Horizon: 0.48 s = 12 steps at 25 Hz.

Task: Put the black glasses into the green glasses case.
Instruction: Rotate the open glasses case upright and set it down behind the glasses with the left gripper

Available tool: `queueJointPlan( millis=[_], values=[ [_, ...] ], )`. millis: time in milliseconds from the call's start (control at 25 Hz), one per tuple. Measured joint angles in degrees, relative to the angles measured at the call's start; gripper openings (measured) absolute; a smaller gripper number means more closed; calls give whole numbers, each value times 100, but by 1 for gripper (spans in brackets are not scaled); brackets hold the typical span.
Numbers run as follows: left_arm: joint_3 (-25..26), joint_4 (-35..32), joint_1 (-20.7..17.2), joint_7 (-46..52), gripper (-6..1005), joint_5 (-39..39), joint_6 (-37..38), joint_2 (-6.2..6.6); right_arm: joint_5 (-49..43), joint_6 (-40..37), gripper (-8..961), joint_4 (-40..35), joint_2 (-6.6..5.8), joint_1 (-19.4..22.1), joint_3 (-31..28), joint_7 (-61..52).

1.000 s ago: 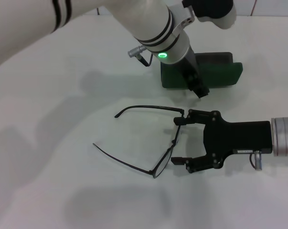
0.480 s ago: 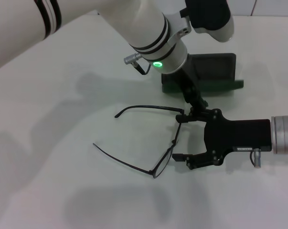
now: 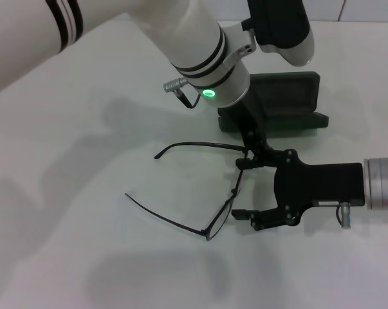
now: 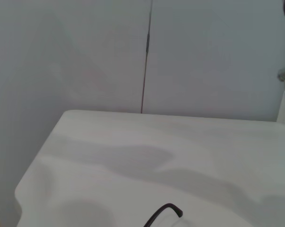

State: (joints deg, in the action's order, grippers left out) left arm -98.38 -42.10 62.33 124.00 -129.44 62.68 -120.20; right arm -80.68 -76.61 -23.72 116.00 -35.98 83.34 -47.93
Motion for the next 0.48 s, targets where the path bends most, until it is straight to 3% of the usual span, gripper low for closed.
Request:
queueJointPlan(
  millis=[360, 480],
  values=[
    [62, -5, 72, -85, 777, 106, 456, 26, -15, -43, 881, 7, 22, 12, 41, -2],
    [323, -63, 43, -201, 777, 102, 599, 36, 57, -47, 881, -3, 24, 12, 79, -1]
  ],
)
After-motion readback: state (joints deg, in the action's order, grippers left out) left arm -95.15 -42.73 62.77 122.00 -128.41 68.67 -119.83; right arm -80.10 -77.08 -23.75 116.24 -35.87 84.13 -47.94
